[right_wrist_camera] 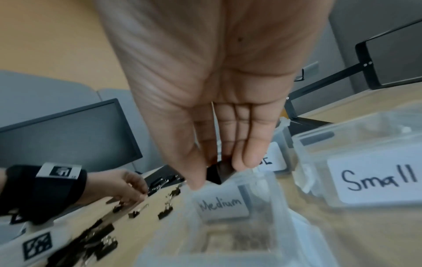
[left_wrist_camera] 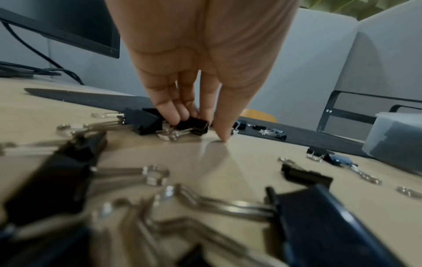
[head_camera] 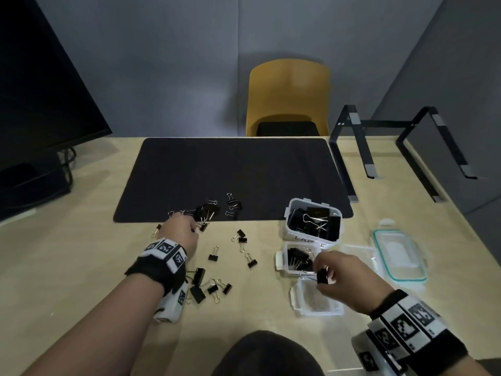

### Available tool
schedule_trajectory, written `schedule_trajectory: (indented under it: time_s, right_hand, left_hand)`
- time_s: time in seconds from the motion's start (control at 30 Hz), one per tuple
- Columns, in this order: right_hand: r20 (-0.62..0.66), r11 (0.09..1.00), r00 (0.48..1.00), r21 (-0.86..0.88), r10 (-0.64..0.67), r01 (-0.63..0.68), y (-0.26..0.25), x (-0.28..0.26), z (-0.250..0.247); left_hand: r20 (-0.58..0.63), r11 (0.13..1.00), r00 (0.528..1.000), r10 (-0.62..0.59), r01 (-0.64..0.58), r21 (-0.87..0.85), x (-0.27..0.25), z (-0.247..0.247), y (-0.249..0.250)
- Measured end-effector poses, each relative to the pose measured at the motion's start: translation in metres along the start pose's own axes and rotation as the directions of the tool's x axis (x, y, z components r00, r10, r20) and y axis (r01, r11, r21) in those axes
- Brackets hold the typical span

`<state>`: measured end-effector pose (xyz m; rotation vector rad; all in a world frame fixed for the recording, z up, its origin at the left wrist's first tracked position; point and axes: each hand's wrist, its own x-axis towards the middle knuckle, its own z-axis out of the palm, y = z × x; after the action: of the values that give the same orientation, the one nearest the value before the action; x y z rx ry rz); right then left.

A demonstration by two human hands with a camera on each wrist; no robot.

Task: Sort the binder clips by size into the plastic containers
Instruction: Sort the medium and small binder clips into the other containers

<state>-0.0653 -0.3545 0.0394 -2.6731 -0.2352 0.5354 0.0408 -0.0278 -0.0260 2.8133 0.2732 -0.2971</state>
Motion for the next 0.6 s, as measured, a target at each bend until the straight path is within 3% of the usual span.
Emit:
schedule_trajectory:
  time_s: [0.2,0.47,0.6]
  right_hand:
    - [0.072,0.988,0.992,-0.113,-0.101,0.108,0.008,-0.009,0.009]
    - [0.13,0.943,0.982,-0.286,-0.139,0.172,0.006,-0.012,0.015]
    - [0.137,0.928,0.979,-0.322,-0.15,0.187,0.004,-0.012,0.014]
  left_hand:
    - [-0.028,0.995,0.995,-0.091,0.09,-0.036,-0.005,0.004,0.003]
    - [0.0,0.995,0.996,-0.091,0.091,0.047,0.001,-0.002,0.0]
    - [-0.091,0.998,0.995,-0.04,0.044,0.039,-0.001,0.0,-0.007]
